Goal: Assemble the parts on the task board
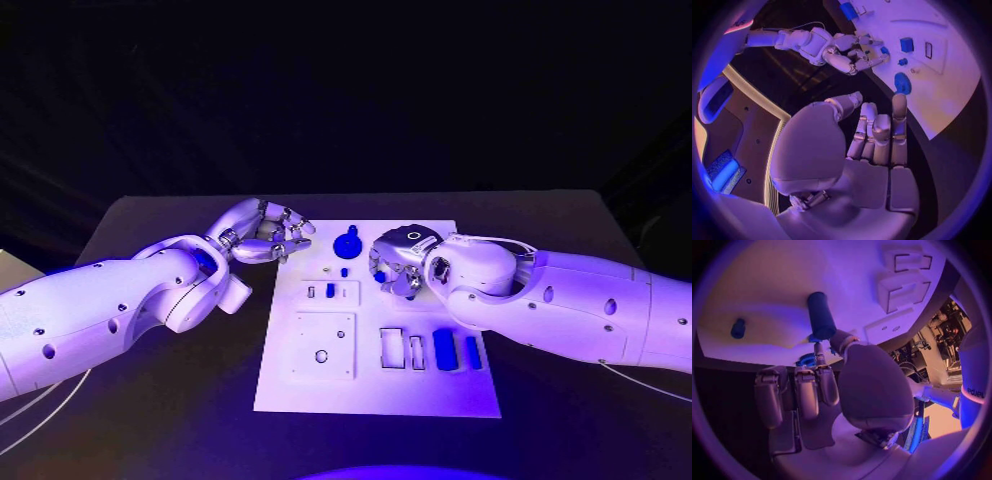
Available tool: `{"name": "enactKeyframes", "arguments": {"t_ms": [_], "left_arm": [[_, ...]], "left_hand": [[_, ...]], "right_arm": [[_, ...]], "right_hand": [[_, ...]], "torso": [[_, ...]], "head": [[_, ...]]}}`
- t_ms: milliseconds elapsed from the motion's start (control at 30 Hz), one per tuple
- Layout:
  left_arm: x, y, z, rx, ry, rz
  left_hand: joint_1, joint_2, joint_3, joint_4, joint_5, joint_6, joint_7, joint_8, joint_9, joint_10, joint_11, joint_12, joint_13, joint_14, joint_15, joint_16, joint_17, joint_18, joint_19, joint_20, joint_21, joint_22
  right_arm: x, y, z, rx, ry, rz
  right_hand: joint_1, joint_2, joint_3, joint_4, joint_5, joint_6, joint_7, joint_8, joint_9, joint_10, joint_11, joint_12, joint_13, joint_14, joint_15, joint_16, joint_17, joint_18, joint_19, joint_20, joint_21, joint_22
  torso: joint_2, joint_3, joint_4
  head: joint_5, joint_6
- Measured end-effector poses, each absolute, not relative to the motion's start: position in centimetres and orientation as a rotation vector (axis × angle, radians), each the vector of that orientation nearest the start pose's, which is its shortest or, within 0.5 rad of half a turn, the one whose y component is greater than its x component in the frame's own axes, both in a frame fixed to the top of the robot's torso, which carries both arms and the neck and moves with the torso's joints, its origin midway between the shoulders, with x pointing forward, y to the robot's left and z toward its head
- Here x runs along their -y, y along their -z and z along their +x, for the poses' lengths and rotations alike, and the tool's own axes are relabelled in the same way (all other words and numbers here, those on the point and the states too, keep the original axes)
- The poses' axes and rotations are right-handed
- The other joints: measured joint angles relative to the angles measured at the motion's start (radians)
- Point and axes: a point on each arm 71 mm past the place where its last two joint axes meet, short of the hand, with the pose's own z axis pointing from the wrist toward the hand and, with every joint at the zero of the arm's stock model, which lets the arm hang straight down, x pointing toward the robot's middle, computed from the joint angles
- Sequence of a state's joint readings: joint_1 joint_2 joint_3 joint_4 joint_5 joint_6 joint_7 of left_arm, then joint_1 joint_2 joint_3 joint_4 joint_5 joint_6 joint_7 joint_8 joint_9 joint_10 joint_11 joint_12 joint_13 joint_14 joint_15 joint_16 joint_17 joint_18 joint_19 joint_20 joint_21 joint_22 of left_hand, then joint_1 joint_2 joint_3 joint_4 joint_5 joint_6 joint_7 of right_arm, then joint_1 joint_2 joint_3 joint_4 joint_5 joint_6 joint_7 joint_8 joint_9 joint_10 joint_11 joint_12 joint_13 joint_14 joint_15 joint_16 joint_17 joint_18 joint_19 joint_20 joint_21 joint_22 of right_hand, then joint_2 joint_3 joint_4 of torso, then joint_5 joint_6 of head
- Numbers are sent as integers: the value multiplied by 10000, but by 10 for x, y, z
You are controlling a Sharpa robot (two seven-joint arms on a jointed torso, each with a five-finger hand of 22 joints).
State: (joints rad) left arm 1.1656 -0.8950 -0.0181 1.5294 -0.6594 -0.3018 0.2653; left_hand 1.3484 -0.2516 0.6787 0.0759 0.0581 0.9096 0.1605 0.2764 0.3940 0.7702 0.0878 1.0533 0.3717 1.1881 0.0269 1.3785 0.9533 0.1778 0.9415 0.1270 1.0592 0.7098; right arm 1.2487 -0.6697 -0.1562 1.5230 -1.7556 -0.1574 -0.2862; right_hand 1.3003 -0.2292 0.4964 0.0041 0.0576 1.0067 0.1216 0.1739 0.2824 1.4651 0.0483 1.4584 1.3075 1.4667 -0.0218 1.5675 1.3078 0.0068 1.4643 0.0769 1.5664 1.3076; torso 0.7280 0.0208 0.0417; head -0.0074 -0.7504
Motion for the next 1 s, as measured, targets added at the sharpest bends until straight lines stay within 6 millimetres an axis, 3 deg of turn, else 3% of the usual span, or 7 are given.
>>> {"name": "enactKeyframes", "arguments": {"t_ms": [1000], "left_arm": [[-222,184,480,-16216,12511,-4834]], "left_hand": [[0,0,-29,-29,0,1,-1,0,-2,1,-1,0,-17,0,0,0,18,-1,1,0,-39,-16]], "right_arm": [[119,206,471,-16844,-4454,-5211]], "right_hand": [[132,132,-72,137,221,32,-29,41,-55,0,0,119,-1,-35,-37,0,0,1,37,-36,0,-3]], "torso": [[-2,6,-10]], "head": [[-22,-16]]}}
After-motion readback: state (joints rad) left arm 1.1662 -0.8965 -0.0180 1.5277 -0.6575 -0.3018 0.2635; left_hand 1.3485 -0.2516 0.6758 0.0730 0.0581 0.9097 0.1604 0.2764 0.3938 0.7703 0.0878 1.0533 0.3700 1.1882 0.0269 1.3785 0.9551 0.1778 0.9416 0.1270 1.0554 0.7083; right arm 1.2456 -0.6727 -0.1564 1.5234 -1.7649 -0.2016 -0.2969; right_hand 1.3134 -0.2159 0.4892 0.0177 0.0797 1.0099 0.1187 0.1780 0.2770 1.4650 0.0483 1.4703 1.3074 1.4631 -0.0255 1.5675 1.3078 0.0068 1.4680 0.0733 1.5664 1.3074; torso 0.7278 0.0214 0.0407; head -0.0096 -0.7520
